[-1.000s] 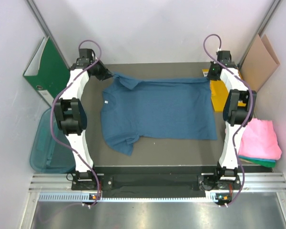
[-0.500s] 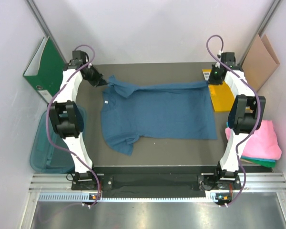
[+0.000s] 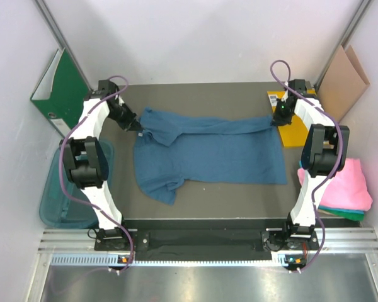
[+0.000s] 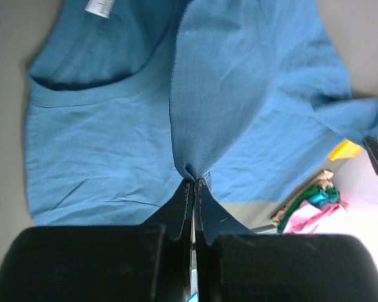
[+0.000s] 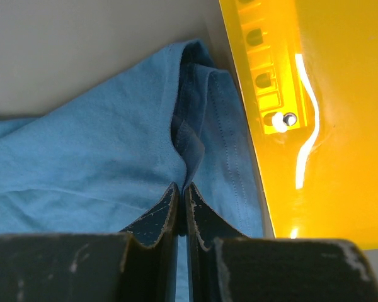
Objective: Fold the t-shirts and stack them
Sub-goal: Fold the flattened tshirt in 1/3 of the way
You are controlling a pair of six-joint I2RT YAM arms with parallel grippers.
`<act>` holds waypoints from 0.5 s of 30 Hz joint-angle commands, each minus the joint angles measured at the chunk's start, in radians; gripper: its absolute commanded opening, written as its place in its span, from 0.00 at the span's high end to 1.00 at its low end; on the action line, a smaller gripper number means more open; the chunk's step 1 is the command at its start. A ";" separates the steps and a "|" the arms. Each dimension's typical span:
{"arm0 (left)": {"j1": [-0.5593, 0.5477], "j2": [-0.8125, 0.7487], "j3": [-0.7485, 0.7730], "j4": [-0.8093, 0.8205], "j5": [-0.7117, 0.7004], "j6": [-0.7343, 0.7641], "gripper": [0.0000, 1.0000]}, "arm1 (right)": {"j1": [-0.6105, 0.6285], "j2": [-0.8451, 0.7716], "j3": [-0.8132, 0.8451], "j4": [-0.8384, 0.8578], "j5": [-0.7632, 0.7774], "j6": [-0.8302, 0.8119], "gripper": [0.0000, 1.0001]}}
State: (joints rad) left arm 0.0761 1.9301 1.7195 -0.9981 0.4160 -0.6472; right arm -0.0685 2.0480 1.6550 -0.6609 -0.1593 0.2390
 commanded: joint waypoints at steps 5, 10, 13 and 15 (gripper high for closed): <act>0.005 -0.054 0.110 -0.025 0.136 -0.017 1.00 | -0.008 0.018 -0.031 -0.063 0.035 -0.007 0.84; 0.008 -0.052 0.124 -0.114 0.119 0.004 1.00 | -0.005 0.024 -0.067 -0.060 0.047 -0.017 0.64; 0.008 -0.063 0.071 -0.151 0.122 0.012 1.00 | -0.002 0.031 -0.072 -0.060 0.058 -0.017 0.41; 0.007 -0.085 0.016 -0.151 0.144 0.011 1.00 | 0.002 0.038 -0.070 -0.062 0.067 -0.020 0.19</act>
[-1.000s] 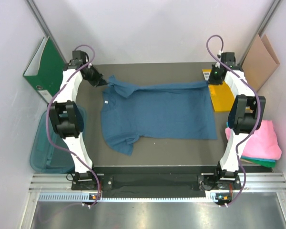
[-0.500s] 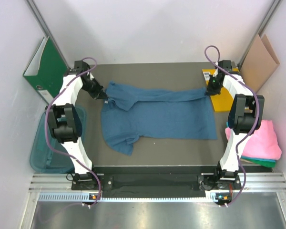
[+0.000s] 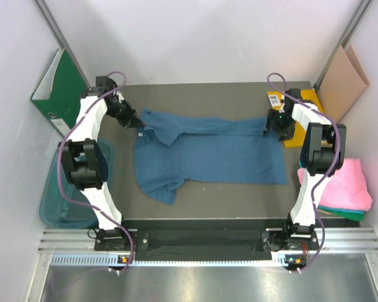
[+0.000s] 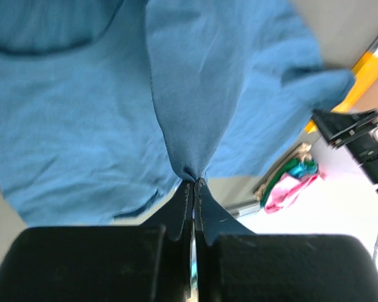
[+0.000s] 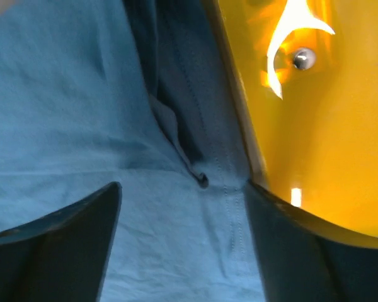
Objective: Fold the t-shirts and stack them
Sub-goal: Fold the flattened tshirt in 1/3 of the way, then grap the side of the flattened tshirt closest away from the robot with both arms
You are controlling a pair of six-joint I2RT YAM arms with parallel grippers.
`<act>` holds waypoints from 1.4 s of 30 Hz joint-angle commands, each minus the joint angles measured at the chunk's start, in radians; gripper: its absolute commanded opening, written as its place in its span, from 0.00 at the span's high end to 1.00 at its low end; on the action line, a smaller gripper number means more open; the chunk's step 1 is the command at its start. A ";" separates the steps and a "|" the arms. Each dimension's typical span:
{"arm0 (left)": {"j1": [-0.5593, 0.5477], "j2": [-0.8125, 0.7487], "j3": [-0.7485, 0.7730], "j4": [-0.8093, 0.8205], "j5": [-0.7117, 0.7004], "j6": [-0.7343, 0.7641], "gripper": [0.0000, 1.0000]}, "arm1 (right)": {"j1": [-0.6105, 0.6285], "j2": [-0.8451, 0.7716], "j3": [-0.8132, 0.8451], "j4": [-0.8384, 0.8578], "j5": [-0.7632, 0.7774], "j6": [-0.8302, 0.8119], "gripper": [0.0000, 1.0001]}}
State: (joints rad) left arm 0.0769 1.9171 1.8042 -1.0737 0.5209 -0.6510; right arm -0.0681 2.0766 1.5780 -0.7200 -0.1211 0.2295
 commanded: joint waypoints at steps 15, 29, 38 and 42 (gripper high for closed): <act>0.004 -0.119 -0.230 -0.127 -0.142 0.089 0.01 | 0.050 -0.120 -0.068 0.040 0.064 -0.036 0.00; -0.412 -0.268 -0.400 -0.019 -0.246 0.310 0.04 | 0.047 -0.472 -0.420 0.091 -0.037 0.116 0.01; -0.543 -0.374 -0.675 0.007 -0.416 0.284 0.07 | 0.022 -0.509 -0.452 0.059 -0.048 0.133 0.00; -0.560 -0.426 -0.776 0.084 -0.386 0.268 0.06 | 0.008 -0.497 -0.440 0.063 -0.063 0.136 0.00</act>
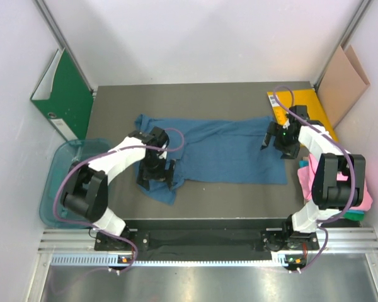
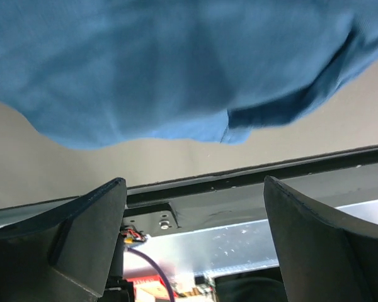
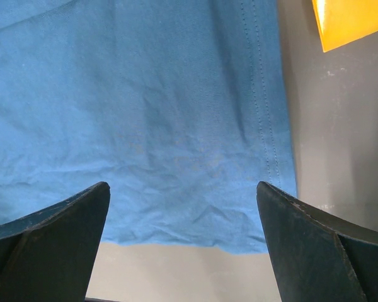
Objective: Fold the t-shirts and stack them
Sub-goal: Grap the side of the flattened tshirt closest away from the robot with both arms
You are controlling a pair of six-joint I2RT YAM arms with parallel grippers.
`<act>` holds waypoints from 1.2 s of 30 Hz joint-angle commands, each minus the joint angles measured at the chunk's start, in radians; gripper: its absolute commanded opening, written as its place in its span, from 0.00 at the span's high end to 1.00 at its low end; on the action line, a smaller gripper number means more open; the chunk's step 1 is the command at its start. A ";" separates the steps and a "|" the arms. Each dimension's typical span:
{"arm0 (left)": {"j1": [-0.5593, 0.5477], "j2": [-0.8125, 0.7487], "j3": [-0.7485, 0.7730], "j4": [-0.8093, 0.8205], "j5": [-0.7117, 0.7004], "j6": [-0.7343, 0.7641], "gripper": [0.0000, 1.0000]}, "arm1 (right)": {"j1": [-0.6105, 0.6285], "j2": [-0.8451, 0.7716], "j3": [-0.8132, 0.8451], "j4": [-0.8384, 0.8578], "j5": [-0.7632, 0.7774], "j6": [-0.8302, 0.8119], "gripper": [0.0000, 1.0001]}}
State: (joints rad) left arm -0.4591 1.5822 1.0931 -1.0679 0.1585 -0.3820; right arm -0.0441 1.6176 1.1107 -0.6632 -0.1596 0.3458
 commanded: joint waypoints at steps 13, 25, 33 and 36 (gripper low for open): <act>-0.234 0.025 -0.096 0.197 -0.072 -0.015 0.14 | -0.039 -0.033 0.055 0.007 -0.052 0.030 0.00; -0.289 0.278 0.016 0.138 -0.290 -0.110 1.00 | -0.134 -0.097 0.015 -0.128 -0.020 0.048 0.08; -0.289 0.236 0.054 0.074 -0.346 -0.139 1.00 | -0.211 -0.102 -0.104 -0.231 0.025 0.016 0.11; -0.289 0.220 0.091 0.043 -0.361 -0.143 1.00 | -0.211 -0.090 -0.144 -0.231 0.014 0.001 0.12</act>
State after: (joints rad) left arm -0.7597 1.8240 1.1263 -0.9977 -0.0814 -0.5068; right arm -0.2474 1.5299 1.0016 -0.8455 -0.1474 0.3729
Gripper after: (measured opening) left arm 0.036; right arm 0.893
